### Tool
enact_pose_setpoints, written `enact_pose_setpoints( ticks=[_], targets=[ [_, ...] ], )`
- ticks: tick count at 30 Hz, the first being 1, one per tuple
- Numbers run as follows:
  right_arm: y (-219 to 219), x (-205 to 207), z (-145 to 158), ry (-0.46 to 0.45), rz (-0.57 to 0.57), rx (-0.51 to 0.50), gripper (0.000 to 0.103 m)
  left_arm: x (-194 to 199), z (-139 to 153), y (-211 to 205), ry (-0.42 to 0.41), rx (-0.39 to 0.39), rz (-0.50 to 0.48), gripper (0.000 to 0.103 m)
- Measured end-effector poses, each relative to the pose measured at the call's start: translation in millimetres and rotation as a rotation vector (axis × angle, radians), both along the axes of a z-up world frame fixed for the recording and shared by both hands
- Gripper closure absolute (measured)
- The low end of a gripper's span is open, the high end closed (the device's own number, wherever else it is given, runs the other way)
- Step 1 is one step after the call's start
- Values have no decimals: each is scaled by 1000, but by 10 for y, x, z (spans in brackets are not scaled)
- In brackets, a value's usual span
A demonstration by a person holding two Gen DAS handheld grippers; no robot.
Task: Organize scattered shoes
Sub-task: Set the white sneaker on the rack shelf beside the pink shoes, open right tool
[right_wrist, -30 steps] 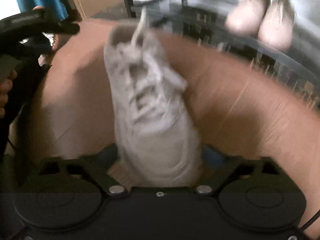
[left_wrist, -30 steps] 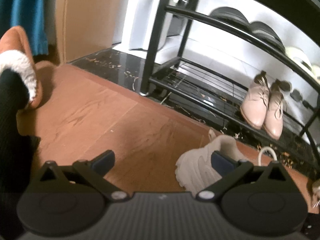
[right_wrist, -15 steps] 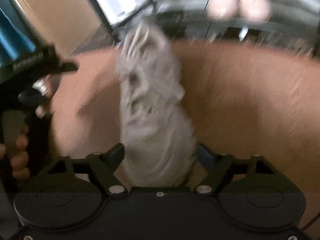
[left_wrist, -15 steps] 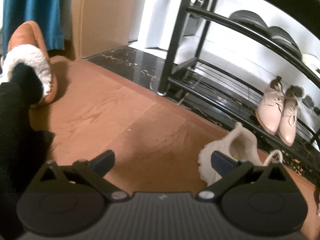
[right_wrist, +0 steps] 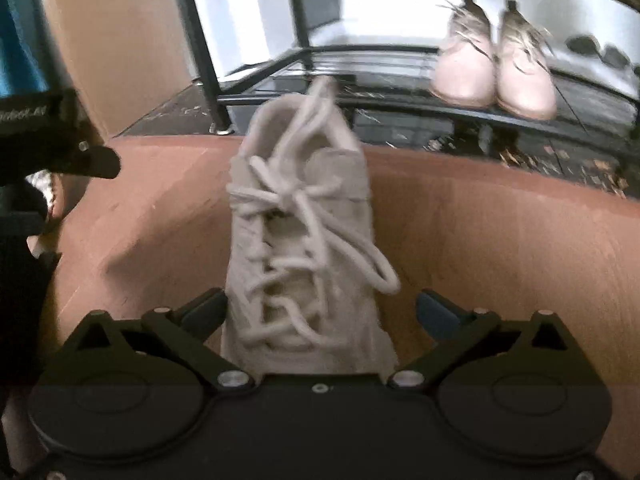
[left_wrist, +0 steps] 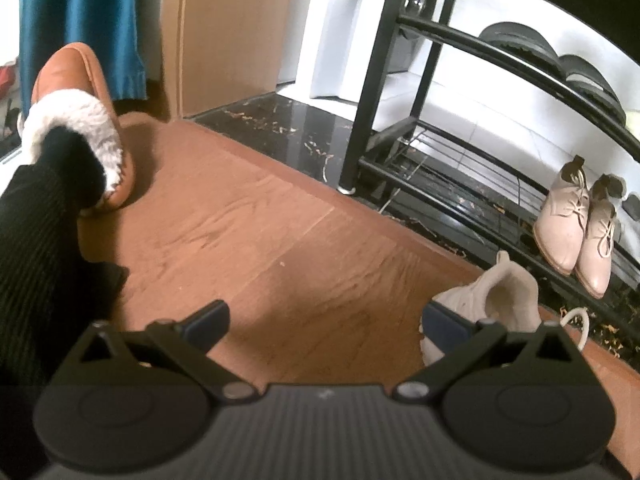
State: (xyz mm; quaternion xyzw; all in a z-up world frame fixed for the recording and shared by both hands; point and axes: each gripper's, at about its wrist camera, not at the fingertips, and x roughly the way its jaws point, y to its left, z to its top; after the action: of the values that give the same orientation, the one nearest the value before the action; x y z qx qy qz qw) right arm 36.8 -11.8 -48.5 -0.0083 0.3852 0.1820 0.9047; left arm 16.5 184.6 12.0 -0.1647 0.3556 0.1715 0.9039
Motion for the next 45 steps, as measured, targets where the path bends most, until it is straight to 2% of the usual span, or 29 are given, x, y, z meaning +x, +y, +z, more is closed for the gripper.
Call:
enact_pose_setpoints(
  ticks=[1, 11, 14, 18, 24, 31, 35, 38, 42, 45],
  targets=[
    [18, 32, -17, 2, 19, 0, 23, 12, -8, -1, 4, -2, -1, 1],
    [47, 74, -45, 2, -5, 29, 27, 92, -74, -70, 46, 29, -13, 1],
    [10, 79, 12, -21, -32, 73, 28, 90, -81, -65, 53, 35, -7, 1],
    [-102, 164, 72, 6, -114, 131, 29, 111, -95, -41, 64, 31, 2, 1],
    [-293, 235, 104, -29, -194, 111, 29, 123, -103, -53, 61, 37, -12, 1],
    [-428, 243, 210, -77, -224, 120, 29, 129, -82, -147, 45, 56, -56, 1],
    [-487, 246, 324, -145, -217, 104, 29, 134, -78, -202, 43, 69, -82, 1],
    [-577, 210, 469, -209, -261, 70, 29, 121, -60, -220, 20, 54, -91, 1],
    [-961, 160, 721, -295, -355, 72, 29, 161, -22, -332, 5, 28, -88, 1],
    [-1300, 256, 801, -338, -425, 51, 29, 228, 52, -551, -4, 3, -81, 1]
  ],
)
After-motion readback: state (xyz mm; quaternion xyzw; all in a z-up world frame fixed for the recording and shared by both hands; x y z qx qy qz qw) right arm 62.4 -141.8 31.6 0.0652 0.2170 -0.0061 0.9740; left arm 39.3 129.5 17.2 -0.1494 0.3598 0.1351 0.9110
